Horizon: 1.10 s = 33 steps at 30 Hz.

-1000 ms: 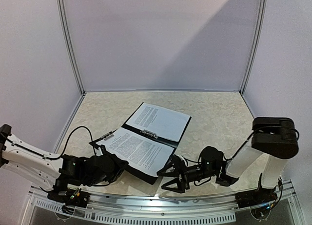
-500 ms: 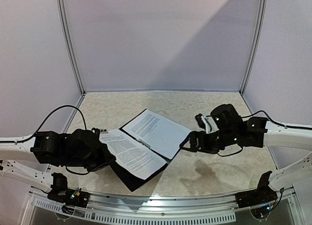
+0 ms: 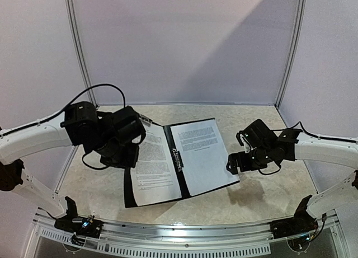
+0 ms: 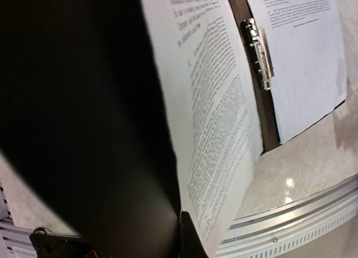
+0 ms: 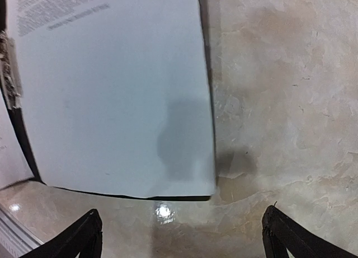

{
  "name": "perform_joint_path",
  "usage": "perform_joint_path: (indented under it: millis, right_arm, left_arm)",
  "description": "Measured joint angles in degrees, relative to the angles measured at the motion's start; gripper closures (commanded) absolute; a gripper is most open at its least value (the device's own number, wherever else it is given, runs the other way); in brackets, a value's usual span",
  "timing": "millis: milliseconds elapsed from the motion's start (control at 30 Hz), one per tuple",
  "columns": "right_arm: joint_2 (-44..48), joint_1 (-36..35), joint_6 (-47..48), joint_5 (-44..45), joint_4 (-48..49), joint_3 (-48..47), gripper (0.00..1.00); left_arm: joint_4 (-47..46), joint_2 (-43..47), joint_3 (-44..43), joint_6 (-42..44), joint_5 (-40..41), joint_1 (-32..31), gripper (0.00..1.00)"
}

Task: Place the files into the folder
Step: Pass from the right arm to the left, then close the folder with files at the center of the board.

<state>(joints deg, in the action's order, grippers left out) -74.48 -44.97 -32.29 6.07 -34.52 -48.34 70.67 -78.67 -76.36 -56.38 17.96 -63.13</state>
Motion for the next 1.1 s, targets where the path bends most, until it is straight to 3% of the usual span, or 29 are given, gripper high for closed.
perform_joint_path:
  millis: [233,367,467,733,800,933,1100]
  right_arm:
    - [-9.05,8.68,2.99,-4.79,4.17,0.26,0.01]
    - [-14.73,11.96,4.42,-8.13,6.69,-0.83,0.01]
    - [-17.62,12.37,5.66,-10.12,9.14,-2.40,0.01]
    - [-25.51,15.15,7.41,-18.51,15.08,-7.63,0.01]
    - [-25.51,15.85,7.54,-20.00,15.30,-7.58,0.01]
    - [-23.04,17.68,7.30,-21.03,14.82,-5.20,0.01]
    - [-12.96,23.12,5.20,-17.79,11.56,-0.13,0.01]
  left_arm:
    - [1.75,-7.32,-10.08,9.31,0.02,5.60,1.00]
    - [-0.09,-12.48,-10.91,12.90,-1.81,9.05,0.73]
    - [-3.02,-16.09,-13.62,15.28,-3.34,10.62,0.40]
    - [-22.75,-23.30,-21.49,19.52,-14.51,11.30,0.15]
    - [-26.60,-26.27,-23.41,19.02,-17.18,11.30,0.02]
    - [-31.63,-35.65,-32.79,18.16,-21.27,11.06,0.01]
    - [-36.72,-48.98,-46.58,17.25,-24.20,9.66,0.00]
